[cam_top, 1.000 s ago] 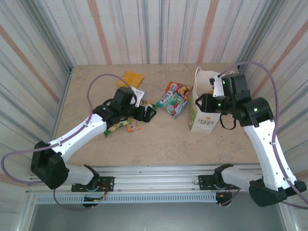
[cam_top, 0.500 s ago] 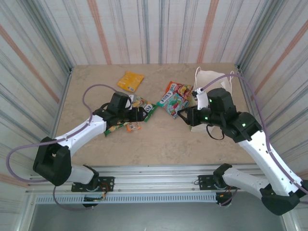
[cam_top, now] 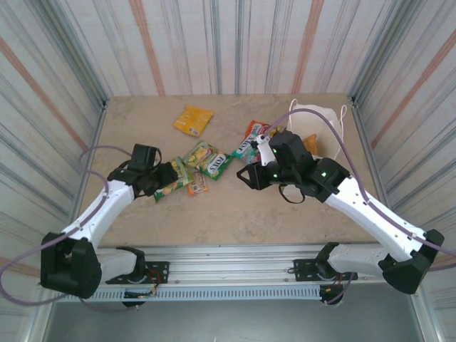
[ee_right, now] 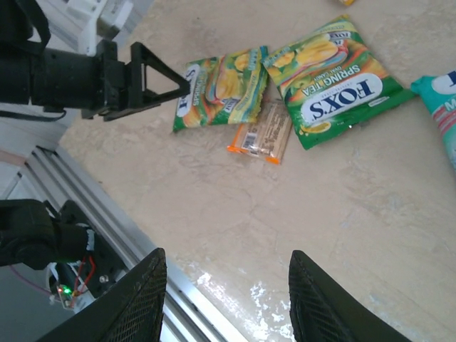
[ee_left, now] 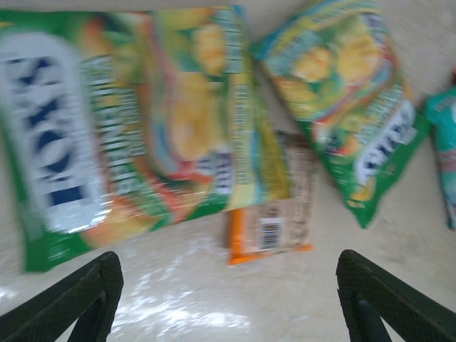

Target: Place the snacks into the paper bag

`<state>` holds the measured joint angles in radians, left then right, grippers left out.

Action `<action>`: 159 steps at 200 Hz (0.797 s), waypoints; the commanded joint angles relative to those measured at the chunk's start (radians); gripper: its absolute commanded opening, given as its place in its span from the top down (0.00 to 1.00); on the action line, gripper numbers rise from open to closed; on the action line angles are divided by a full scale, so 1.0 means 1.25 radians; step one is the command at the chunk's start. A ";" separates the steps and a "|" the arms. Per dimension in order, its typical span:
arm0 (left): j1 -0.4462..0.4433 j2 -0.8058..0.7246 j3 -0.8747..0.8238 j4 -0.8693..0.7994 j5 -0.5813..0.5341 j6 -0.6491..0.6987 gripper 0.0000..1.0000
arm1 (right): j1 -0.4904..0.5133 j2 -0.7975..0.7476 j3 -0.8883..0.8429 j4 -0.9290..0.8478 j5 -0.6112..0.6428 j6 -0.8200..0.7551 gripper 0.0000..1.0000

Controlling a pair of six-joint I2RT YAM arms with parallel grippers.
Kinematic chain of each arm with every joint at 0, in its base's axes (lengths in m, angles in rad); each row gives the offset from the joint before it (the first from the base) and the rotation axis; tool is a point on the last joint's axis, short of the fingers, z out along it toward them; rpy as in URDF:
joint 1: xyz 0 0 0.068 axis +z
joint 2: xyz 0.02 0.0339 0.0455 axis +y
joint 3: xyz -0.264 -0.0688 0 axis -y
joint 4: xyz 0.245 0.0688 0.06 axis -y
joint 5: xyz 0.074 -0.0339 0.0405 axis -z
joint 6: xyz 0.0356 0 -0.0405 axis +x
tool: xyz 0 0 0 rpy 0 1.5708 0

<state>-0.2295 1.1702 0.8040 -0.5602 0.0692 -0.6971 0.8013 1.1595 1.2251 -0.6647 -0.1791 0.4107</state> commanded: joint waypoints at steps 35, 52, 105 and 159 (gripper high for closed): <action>0.137 -0.033 -0.036 -0.089 -0.028 0.020 0.17 | 0.012 0.043 0.043 -0.019 0.008 -0.029 0.52; 0.159 -0.015 -0.041 -0.072 -0.021 0.040 0.16 | 0.012 0.048 0.048 -0.024 0.007 -0.034 0.52; 0.174 0.097 -0.036 0.002 0.032 0.053 0.18 | 0.013 0.058 0.049 -0.015 -0.001 -0.032 0.52; 0.174 0.166 -0.038 0.048 0.046 0.066 0.22 | 0.012 0.050 0.053 -0.033 0.010 -0.033 0.52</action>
<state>-0.0185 1.3540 0.7597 -0.5331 0.1112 -0.6392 0.8078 1.2285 1.2625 -0.6823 -0.1799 0.3878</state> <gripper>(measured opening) 0.779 0.481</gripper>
